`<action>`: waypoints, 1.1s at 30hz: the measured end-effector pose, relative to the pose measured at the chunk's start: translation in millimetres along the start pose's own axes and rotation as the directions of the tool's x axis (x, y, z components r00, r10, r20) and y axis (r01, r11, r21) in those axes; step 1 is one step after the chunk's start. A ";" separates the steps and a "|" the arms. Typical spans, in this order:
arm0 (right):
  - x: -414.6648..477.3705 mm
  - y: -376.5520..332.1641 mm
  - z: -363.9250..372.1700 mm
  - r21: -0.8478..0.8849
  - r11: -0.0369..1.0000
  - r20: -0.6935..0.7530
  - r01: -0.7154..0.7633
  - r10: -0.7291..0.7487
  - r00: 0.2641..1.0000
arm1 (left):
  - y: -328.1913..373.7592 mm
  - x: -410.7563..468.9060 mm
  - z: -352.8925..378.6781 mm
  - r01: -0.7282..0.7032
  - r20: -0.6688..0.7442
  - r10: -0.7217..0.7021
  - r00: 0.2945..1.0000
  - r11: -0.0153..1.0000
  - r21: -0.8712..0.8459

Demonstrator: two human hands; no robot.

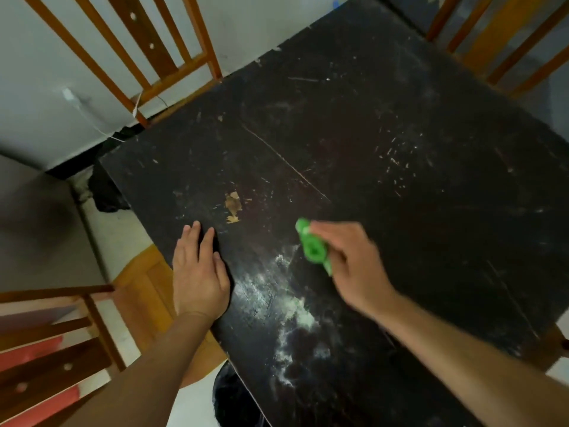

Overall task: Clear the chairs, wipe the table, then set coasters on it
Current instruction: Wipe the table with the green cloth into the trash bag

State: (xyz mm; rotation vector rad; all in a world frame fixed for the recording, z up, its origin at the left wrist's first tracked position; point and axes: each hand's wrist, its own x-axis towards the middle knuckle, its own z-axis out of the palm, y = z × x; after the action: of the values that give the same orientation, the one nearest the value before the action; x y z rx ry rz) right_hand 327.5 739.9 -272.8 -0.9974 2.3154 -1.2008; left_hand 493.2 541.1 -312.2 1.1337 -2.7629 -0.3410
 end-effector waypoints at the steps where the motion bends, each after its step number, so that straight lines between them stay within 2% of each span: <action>1: 33.7 6.7 -13.1 -0.071 0.997 -0.069 -0.001 -0.004 0.998 | 0.7 -0.1 0.3 -0.008 -0.007 0.008 1.000 1.000 -0.003; 3: 110.8 34.1 -33.2 -0.202 0.975 -0.148 -0.086 0.057 0.987 | -0.9 -1.0 0.0 -0.013 -0.017 0.013 1.000 1.000 -0.006; 5: 165.5 57.7 -36.0 -0.239 0.940 -0.190 -0.242 0.199 0.961 | -0.6 -1.0 -0.7 -0.012 -0.020 0.012 1.000 1.000 -0.008; 6: 175.4 59.5 -28.0 -0.255 0.929 -0.202 -0.268 0.220 0.954 | -0.7 -1.2 -0.3 -0.015 -0.023 0.015 1.000 1.000 -0.007; 7: 174.9 55.2 -13.4 -0.276 0.929 -0.194 -0.246 0.197 0.961 | -1.8 -1.2 0.3 -0.018 -0.028 0.018 0.999 1.000 -0.009; 8: 163.1 45.0 4.0 -0.303 0.940 -0.166 -0.160 0.113 0.980 | -3.4 -1.5 0.2 -0.020 -0.032 0.020 0.999 1.000 -0.015; 10: 113.2 18.2 34.7 -0.271 0.960 -0.026 0.071 -0.081 0.996 | -4.5 -1.3 1.0 -0.032 -0.040 0.031 0.999 0.999 -0.022; 11: 82.5 5.8 44.8 -0.224 0.964 0.058 0.144 -0.134 0.989 | -4.8 -1.5 1.1 -0.035 -0.041 0.034 0.999 0.999 -0.022; 14: 6.7 -15.0 55.4 -0.097 0.974 0.292 0.205 -0.169 0.941 | -4.7 -1.4 0.7 -0.030 -0.028 0.030 0.999 0.999 -0.022; 16: -21.5 -18.7 52.2 -0.034 0.974 0.451 0.226 -0.187 0.873 | -5.1 -1.5 0.3 -0.028 -0.028 0.028 0.999 0.999 -0.026; 18: -14.3 -23.8 40.5 0.028 0.979 0.517 0.202 -0.187 0.835 | -5.0 -0.8 0.2 -0.030 -0.035 0.029 0.999 0.999 -0.042; 20: 25.2 -25.3 30.6 0.017 0.988 0.460 0.156 -0.146 0.876 | -5.3 0.0 0.3 -0.033 -0.047 0.030 0.998 0.998 -0.060; 23: 123.5 -15.4 25.4 -0.125 0.984 0.194 0.125 -0.100 0.976 | -6.5 0.2 1.6 -0.034 -0.055 0.030 0.998 0.997 -0.071; 26: 168.3 -9.0 40.6 -0.217 0.976 0.083 0.013 0.005 0.997 | -8.3 -1.5 2.1 -0.046 -0.064 0.041 0.997 0.995 -0.086; 30: 82.3 -14.4 60.7 -0.187 0.952 0.142 0.243 -0.219 0.965 | -10.1 -1.3 3.3 -0.046 -0.075 0.039 0.996 0.994 -0.099; 33: 0.4 -17.8 53.0 -0.133 0.963 0.311 0.235 -0.185 0.932 | -8.7 -1.0 1.8 -0.043 -0.072 0.036 0.997 0.994 -0.100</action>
State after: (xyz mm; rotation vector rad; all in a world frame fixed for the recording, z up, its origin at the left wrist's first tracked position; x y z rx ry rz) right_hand 365.6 702.4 -289.1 -1.4119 2.1374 -0.8647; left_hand 499.4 536.1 -316.2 1.0453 -2.6702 -0.4229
